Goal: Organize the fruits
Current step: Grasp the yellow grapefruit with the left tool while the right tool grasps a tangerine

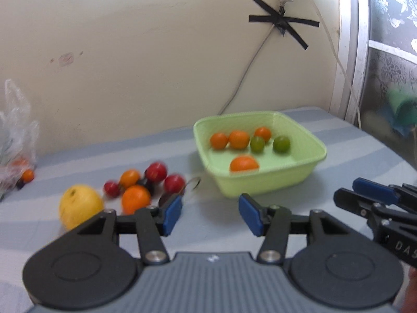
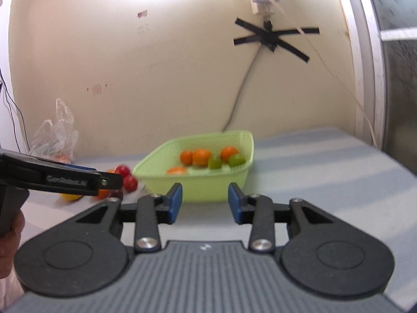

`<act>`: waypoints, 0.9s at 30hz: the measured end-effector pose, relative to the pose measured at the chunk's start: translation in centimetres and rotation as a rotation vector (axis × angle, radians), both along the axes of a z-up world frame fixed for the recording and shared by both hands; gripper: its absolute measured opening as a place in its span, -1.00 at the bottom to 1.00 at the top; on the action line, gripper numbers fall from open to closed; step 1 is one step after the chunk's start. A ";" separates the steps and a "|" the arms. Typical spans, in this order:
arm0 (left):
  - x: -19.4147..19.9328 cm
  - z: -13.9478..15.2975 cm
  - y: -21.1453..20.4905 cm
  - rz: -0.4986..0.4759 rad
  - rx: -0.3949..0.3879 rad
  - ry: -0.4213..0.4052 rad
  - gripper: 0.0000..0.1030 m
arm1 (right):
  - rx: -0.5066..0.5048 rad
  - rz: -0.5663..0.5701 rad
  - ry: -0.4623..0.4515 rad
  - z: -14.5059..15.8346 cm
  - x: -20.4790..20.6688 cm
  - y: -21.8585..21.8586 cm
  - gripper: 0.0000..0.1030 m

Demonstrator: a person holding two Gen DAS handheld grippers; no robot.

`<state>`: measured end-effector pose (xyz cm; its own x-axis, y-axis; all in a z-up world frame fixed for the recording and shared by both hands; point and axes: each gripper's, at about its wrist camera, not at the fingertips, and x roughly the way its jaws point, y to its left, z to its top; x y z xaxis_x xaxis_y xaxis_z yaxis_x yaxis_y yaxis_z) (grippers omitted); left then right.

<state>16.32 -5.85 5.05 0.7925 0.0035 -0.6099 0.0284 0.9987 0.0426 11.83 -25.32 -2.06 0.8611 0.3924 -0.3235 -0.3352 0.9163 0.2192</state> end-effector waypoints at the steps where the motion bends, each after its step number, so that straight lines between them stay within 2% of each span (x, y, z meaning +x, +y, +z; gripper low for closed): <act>1: -0.5 -0.4 0.4 0.004 -0.002 0.009 -0.02 | -0.003 0.004 0.016 -0.3 -0.2 0.2 -0.20; 7: -4.0 -2.9 4.8 0.067 -0.029 0.049 -0.02 | -0.046 0.081 0.073 -1.0 -0.8 3.0 -0.20; 11: -5.3 -4.0 9.5 0.157 -0.099 0.082 -0.02 | -0.089 0.143 0.075 -1.1 -0.7 5.6 -0.20; 15: -5.8 -3.8 13.4 0.224 -0.151 0.066 0.05 | -0.133 0.212 0.064 -1.0 -0.2 8.5 -0.20; 19: -5.0 -2.6 15.6 0.224 -0.191 0.015 0.23 | -0.209 0.284 0.007 -0.5 0.7 12.0 -0.19; 21: -4.0 -2.1 15.9 0.214 -0.202 -0.011 0.54 | -0.243 0.313 -0.020 -0.4 1.4 13.6 -0.15; 22: -3.3 -1.9 16.0 0.213 -0.200 -0.024 0.75 | -0.262 0.326 -0.032 -0.4 1.8 14.5 -0.15; 27: 0.3 -1.8 16.2 0.181 -0.178 -0.038 0.79 | -0.324 0.378 -0.074 -0.5 4.3 18.2 -0.14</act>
